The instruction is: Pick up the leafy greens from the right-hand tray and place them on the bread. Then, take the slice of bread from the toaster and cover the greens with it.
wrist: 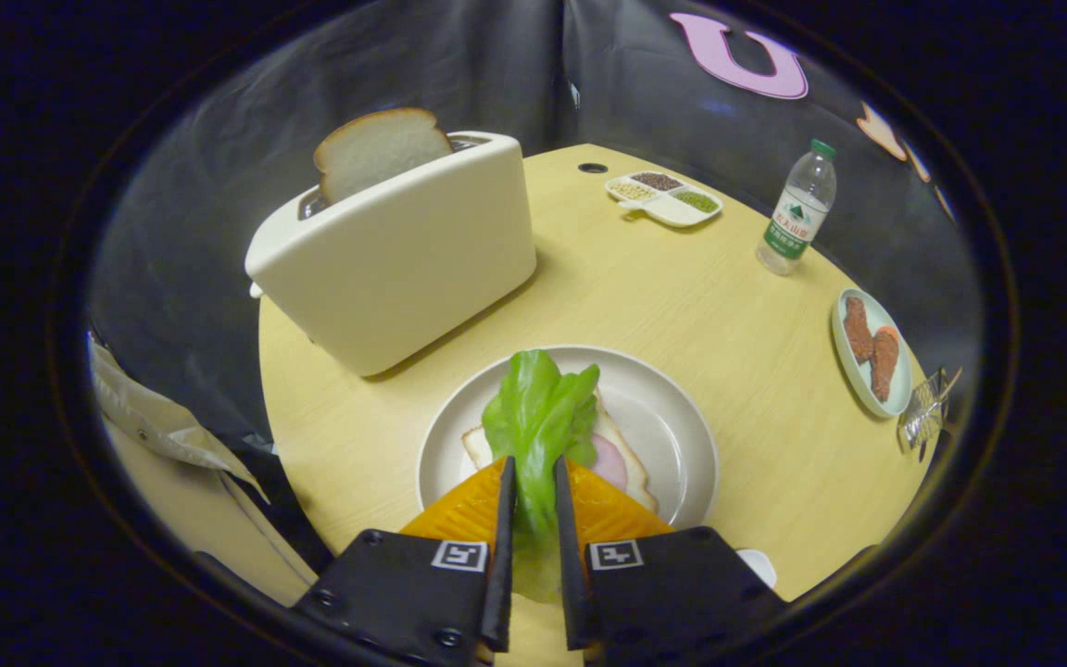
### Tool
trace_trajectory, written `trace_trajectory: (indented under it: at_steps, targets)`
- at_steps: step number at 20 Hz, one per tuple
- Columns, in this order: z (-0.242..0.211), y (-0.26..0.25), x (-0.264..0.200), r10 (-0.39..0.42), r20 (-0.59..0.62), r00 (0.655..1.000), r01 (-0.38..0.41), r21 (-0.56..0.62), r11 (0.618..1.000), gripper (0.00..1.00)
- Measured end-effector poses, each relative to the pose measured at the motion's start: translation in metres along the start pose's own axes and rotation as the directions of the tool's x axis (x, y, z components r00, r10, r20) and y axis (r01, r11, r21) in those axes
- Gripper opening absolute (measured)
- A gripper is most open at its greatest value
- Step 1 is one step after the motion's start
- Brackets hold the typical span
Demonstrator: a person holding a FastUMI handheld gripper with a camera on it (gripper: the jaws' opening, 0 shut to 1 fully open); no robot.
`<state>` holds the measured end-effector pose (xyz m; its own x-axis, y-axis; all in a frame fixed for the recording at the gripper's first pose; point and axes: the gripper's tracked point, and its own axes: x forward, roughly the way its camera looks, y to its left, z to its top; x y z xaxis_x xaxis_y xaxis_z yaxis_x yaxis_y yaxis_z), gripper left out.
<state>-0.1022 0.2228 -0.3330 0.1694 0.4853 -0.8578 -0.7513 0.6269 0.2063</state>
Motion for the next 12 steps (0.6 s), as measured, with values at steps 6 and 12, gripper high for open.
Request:
trace_trajectory:
  at_steps: [6, 12]
  targets:
    - [0.006, 0.0, 0.001, -0.005, 0.015, 1.0, 0.005, -0.003, 1.0, 0.81]
    - [0.034, 0.008, -0.016, -0.01, 0.067, 0.998, 0.009, 0.005, 1.0, 0.99]
